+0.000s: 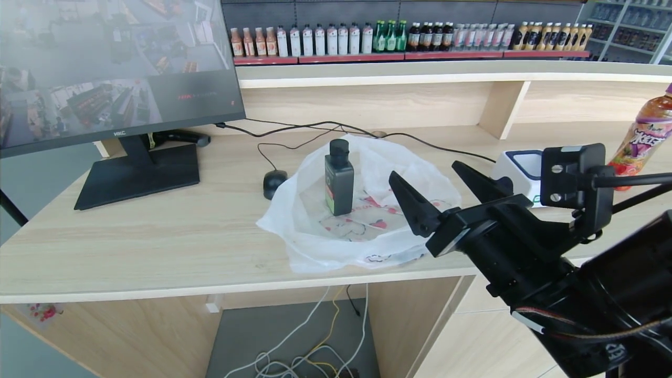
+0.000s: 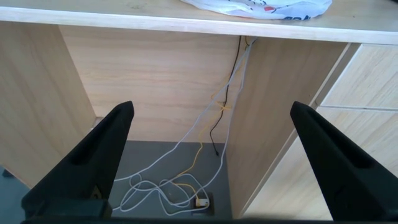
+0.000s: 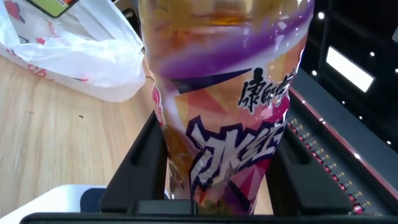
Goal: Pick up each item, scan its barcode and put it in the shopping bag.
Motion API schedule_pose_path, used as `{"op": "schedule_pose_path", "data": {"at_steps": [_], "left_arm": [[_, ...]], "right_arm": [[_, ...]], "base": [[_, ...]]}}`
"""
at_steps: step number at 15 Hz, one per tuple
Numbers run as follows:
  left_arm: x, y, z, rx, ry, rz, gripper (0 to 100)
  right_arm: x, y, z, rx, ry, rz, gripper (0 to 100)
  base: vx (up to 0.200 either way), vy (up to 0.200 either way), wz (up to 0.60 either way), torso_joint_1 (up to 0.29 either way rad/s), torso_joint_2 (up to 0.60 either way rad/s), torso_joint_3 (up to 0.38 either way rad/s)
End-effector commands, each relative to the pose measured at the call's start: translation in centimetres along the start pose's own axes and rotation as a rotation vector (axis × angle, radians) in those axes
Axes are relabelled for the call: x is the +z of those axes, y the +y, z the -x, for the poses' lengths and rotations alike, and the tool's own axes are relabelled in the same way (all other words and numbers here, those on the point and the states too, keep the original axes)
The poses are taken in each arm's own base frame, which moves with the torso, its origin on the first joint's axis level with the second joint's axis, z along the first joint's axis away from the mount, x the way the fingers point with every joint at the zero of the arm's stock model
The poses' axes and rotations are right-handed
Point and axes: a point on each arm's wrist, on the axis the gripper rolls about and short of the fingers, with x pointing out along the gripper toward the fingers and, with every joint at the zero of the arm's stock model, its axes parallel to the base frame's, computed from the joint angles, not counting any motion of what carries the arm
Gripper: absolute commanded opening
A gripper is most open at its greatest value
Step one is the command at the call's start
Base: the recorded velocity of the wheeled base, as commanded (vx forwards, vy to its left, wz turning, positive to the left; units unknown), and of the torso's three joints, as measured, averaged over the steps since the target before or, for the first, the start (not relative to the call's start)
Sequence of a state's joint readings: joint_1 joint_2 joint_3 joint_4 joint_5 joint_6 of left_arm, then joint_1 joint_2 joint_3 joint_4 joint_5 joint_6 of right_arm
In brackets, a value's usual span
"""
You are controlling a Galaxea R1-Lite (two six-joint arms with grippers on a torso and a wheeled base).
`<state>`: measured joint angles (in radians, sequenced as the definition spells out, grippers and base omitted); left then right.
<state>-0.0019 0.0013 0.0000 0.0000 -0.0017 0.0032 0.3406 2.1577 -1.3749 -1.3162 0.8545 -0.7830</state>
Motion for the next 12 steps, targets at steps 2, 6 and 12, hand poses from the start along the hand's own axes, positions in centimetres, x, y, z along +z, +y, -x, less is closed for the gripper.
{"op": "schedule_pose_path", "data": {"at_steps": [2, 6, 12], "left_arm": [[0.0, 0.0, 0.0, 0.001, 0.0, 0.0, 100], [0.0, 0.0, 0.0, 0.001, 0.0, 0.0, 100], [0.0, 0.0, 0.0, 0.001, 0.0, 0.0, 100]], "right_arm": [[0.2, 0.2, 0.1, 0.005, 0.001, -0.005, 0], [0.1, 0.6, 0.3, 0.014, 0.01, -0.016, 0], [0.0, 1.2, 0.4, 0.026, 0.02, -0.024, 0]], "base": [[0.0, 0.0, 0.0, 0.0, 0.0, 0.0], [0.0, 0.0, 0.0, 0.0, 0.0, 0.0], [0.0, 0.0, 0.0, 0.0, 0.0, 0.0]]}}
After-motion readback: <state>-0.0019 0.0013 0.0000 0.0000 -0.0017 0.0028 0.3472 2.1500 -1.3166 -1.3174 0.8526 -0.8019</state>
